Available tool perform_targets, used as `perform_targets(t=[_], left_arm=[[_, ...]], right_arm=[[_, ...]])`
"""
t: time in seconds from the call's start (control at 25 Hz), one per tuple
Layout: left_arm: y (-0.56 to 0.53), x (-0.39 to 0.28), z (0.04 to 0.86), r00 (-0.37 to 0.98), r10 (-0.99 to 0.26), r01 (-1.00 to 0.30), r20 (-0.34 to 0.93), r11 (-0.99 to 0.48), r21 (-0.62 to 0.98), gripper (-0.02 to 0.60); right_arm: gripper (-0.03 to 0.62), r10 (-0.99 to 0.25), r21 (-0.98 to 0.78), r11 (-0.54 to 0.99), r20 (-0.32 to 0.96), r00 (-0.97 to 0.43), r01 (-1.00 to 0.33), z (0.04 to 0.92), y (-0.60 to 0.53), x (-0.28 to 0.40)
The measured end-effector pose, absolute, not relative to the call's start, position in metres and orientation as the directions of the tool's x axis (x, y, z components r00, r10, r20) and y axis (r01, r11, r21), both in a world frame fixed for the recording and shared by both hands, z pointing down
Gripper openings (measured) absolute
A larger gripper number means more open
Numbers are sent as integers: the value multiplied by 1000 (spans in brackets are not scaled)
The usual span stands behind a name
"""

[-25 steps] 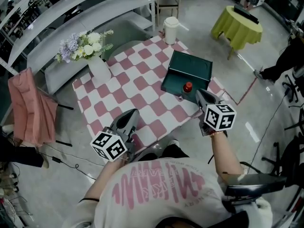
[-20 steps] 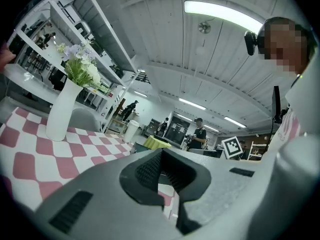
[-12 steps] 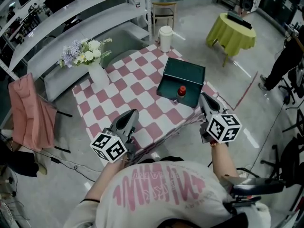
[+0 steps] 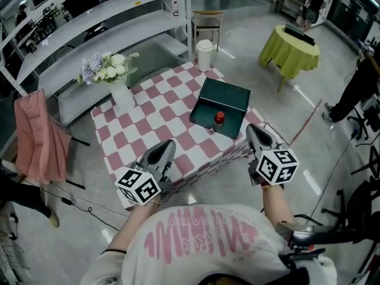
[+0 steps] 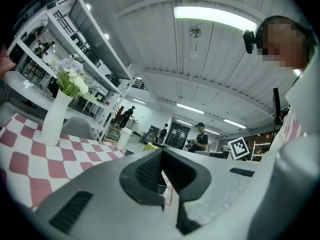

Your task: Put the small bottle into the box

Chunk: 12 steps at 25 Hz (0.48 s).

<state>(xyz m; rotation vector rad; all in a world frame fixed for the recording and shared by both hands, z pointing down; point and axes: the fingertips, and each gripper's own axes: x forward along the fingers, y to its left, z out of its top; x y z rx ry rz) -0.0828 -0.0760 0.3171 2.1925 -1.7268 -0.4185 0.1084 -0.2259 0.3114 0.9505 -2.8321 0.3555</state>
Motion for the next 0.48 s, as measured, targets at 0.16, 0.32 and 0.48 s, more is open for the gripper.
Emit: perform_targets(t=[0.16,0.32,0.48], left_arm=[[-75,-66,315,203,-978,-887,-39,-201,416,8],[-73,-48,314,184,-982,-885,-48,-187,426,8],[-66,-28,316,178,-983,-882,-46,-180,435,8]], right_arm=[[17,-561,-165,787,208,-801,-594,309,-224,124],[17,-541,-155,802,222,-811,-577,310,-219,137],[17,-517,-157,814,241,-821,-559,318,-208,148]])
